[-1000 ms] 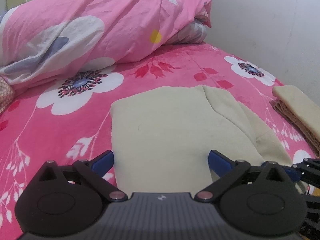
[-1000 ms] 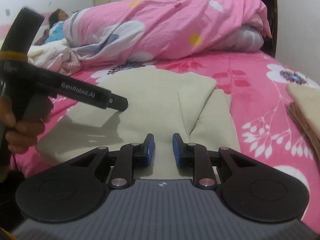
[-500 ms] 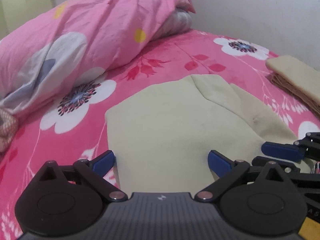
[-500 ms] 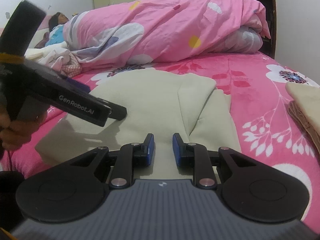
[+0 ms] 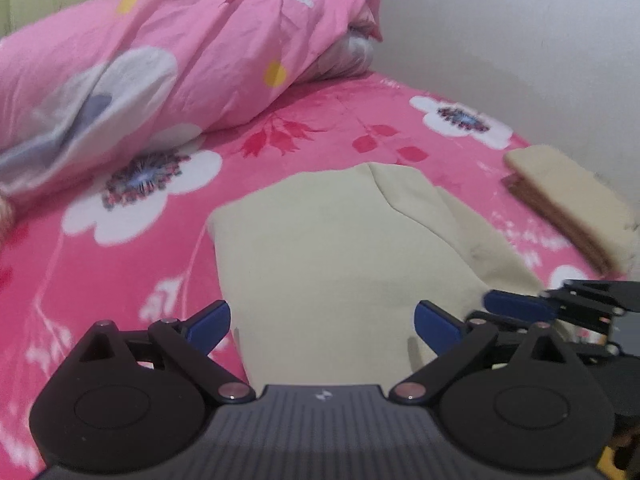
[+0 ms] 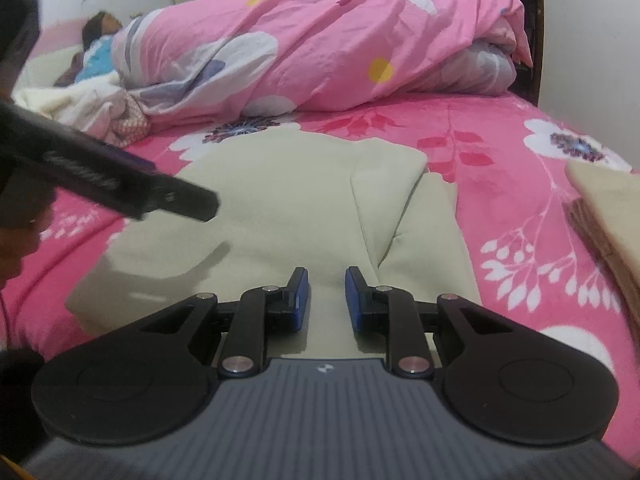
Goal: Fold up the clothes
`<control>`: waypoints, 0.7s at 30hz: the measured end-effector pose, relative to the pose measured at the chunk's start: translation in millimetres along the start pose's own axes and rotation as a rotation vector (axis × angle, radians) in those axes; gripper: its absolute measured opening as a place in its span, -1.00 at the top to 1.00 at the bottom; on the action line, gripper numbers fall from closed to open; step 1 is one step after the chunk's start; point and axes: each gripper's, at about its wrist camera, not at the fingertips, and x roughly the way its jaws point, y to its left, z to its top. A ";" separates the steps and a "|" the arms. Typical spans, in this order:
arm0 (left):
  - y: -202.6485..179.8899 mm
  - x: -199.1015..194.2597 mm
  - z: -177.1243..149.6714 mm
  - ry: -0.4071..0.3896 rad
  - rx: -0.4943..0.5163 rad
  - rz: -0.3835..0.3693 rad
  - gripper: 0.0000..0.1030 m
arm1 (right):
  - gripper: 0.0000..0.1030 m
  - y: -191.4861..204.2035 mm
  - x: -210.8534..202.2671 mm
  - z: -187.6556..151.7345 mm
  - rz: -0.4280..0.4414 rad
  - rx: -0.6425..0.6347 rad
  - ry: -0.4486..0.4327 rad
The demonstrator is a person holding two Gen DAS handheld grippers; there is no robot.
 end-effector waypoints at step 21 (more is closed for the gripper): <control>48.6 12.9 -54.2 0.003 -0.234 -0.298 -1.00 | -0.19 -130.1 18.6 -4.3 0.373 0.633 0.151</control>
